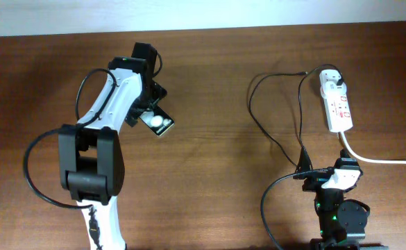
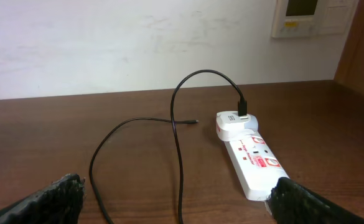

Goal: Plug charger to phone and switch on socket
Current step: 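Lower the left gripper and close it on the phone's sides, then lift the phone with the left gripper and tilt it upright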

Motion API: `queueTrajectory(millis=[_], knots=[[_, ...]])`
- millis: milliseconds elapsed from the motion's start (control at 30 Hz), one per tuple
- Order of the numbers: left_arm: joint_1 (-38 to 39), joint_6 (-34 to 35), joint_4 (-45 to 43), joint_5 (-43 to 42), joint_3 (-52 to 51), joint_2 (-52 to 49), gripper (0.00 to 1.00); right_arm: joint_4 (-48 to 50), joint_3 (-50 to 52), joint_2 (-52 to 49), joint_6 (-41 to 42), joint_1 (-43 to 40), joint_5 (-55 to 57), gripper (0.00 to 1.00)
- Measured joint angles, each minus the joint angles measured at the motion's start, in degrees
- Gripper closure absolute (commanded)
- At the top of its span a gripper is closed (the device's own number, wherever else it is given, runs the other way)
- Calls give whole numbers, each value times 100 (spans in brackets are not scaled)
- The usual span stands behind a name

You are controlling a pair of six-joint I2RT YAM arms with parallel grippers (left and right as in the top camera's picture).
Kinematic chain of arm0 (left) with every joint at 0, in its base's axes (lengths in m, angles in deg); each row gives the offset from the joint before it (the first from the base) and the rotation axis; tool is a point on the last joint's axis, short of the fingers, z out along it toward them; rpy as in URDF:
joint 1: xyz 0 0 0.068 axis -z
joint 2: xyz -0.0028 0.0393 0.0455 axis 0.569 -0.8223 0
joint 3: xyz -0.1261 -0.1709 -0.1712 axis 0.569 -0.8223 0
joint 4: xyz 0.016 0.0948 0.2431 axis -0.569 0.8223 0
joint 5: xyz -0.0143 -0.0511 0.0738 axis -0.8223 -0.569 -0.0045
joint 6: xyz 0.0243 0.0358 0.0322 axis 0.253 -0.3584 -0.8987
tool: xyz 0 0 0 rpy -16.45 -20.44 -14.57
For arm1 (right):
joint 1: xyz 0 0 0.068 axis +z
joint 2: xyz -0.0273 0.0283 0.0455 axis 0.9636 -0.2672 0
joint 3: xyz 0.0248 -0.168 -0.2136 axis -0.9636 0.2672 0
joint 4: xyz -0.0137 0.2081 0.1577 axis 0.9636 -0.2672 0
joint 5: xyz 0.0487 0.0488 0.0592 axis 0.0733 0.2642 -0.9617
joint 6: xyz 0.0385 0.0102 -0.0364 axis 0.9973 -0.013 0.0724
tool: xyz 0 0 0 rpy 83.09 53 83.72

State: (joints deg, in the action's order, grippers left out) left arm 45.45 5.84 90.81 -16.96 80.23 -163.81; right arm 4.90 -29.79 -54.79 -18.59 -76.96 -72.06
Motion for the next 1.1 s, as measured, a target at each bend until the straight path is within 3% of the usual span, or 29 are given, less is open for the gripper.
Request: queueTrajectory(millis=[233, 433, 667, 933, 1000, 1100], knots=[[-85, 313, 13, -15, 0, -2, 1, 0, 0, 0, -4, 0, 0, 1], [-83, 334, -518, -485, 0, -354, 1, 0, 0, 0, -4, 0, 0, 1], [-83, -26, -667, -605, 4, -673, 0, 0, 0, 0, -2, 0, -2, 1], [-122, -437, -649, -603, 20, -706, 16, 0, 0, 0, -2, 0, 0, 1], [-129, -470, -638, -586, 24, -715, 25, 0, 0, 0, -4, 0, 0, 1], [-138, -581, -638, -586, 31, -715, 28, 0, 0, 0, -4, 0, 0, 1]])
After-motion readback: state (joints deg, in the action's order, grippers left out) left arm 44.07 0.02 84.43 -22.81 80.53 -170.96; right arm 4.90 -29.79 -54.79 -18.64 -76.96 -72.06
